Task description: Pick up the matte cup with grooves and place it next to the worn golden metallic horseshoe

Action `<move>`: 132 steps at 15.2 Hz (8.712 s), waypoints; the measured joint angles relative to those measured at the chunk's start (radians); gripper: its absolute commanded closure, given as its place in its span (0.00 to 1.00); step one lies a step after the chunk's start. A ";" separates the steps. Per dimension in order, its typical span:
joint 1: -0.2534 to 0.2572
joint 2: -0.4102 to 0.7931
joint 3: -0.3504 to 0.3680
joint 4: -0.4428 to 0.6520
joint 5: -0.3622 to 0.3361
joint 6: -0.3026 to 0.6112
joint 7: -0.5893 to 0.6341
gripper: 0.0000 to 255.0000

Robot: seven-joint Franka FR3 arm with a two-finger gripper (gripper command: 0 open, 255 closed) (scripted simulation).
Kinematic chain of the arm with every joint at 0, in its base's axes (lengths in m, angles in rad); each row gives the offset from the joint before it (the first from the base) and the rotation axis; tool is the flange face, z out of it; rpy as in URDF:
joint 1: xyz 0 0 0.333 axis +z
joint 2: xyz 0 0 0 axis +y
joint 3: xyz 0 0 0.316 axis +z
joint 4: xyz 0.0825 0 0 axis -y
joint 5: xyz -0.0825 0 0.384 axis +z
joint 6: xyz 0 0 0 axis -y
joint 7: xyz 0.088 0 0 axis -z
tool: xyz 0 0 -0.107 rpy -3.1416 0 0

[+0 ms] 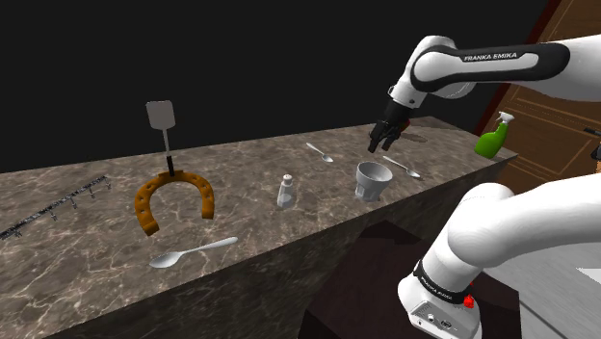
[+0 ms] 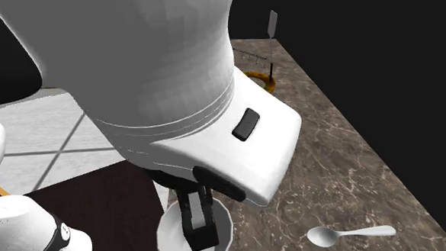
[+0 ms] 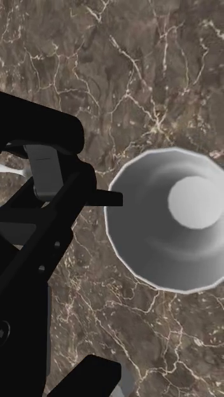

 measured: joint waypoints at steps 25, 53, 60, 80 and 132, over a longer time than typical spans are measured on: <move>-0.009 0.224 -0.233 -0.087 -0.048 0.259 -0.202 1.00; -0.027 0.097 -0.130 0.097 -0.037 -0.045 -0.135 1.00; -0.026 0.077 -0.105 0.176 -0.027 -0.143 -0.120 1.00; 0.118 0.213 0.109 0.306 0.137 -0.123 0.132 1.00; 0.357 0.967 0.388 0.733 0.311 0.261 0.502 1.00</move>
